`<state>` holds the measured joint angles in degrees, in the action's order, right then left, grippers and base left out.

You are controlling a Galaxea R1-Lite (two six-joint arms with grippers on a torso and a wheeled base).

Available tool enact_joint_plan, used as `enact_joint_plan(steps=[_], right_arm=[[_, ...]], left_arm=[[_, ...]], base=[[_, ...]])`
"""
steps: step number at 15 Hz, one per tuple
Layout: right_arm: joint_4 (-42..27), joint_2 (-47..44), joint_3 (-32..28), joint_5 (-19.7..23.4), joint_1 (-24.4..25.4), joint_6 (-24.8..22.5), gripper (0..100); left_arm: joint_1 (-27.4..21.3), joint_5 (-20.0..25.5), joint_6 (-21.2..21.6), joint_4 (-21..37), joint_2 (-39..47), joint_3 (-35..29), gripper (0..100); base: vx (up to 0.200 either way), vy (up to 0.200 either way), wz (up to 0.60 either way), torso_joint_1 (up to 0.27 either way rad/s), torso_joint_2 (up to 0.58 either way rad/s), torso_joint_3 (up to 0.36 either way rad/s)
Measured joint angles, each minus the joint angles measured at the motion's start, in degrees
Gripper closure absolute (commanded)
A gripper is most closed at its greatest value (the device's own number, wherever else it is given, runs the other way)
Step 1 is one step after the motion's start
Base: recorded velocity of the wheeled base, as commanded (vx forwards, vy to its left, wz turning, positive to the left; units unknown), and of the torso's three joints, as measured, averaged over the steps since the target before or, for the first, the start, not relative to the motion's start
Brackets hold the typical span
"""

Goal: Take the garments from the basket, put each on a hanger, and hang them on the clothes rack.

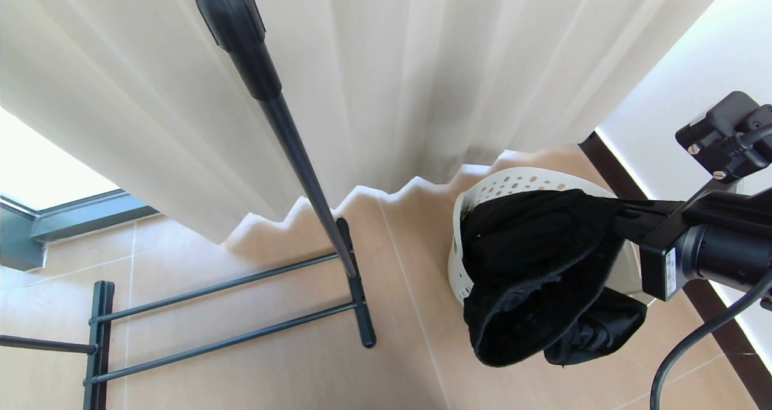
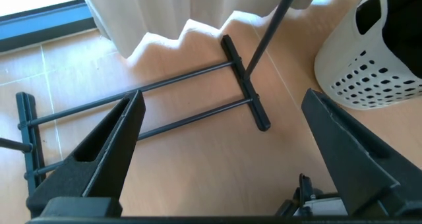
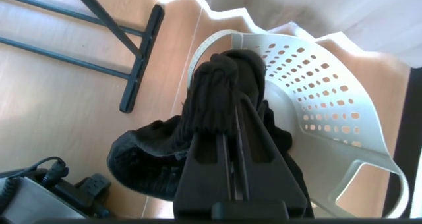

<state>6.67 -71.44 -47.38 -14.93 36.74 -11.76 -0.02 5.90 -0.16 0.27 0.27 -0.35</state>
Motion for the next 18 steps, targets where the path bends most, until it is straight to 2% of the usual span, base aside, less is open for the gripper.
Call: enact_joint_plan(steps=[3,6,12,18], right_arm=[[0.0,0.0,0.4,0.4,0.0,-0.1,100],[-0.1,0.3,1.2,3.7,0.0,-0.3,100],[0.0,0.2,1.2,3.9,-0.4,-0.3,100],[-0.1,0.0,1.2,3.9,-2.0,-0.4,100]], left_arm=[[0.0,0.0,-0.1,0.0,0.0,0.0,0],[0.0,0.0,0.0,0.0,0.0,0.0,0],[0.0,-0.1,-0.1,0.0,0.0,0.0,0],[0.0,-0.1,-0.1,0.0,0.0,0.0,0]], base=[[0.000,0.000,0.00,-0.001,0.00,0.207],[0.000,0.000,0.00,0.002,0.00,0.201],[0.000,0.000,0.00,-0.002,0.00,0.198],[0.000,0.000,0.00,0.045,-0.31,-0.066]])
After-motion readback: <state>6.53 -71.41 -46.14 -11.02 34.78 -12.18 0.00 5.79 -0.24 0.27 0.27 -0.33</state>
